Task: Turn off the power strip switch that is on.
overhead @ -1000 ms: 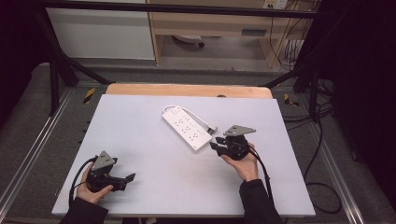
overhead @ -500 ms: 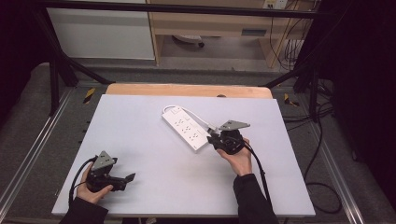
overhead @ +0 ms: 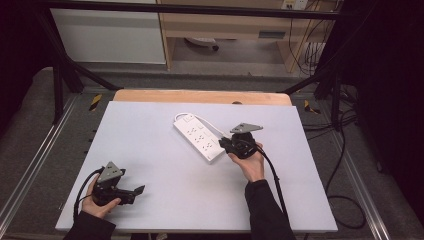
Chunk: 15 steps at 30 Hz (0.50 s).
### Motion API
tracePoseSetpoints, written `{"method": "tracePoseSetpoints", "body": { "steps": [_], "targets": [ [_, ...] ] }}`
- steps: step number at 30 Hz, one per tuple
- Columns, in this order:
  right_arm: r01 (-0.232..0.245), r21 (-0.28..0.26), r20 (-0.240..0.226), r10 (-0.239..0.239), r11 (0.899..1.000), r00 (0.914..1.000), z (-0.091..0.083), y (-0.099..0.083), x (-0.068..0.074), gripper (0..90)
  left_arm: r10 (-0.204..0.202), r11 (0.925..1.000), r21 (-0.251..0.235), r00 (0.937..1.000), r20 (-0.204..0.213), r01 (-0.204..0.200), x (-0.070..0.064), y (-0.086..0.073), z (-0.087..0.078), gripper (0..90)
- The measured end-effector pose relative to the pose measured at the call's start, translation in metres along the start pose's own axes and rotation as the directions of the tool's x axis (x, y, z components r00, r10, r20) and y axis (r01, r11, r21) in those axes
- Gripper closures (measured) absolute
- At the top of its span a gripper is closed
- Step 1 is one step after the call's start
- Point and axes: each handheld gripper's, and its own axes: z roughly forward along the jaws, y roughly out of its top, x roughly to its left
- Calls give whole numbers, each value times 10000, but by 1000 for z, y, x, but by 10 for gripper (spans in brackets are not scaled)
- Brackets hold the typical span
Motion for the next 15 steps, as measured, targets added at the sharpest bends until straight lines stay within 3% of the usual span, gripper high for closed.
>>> {"method": "tracePoseSetpoints", "body": {
  "steps": [15],
  "targets": [
    [-51, -92, -123, 50, 9999, 9999, 17, 16, 1, 882, 13, 10000, -16, 10000, 11, -13, 0, 0, 0, 37]
  ]
}}
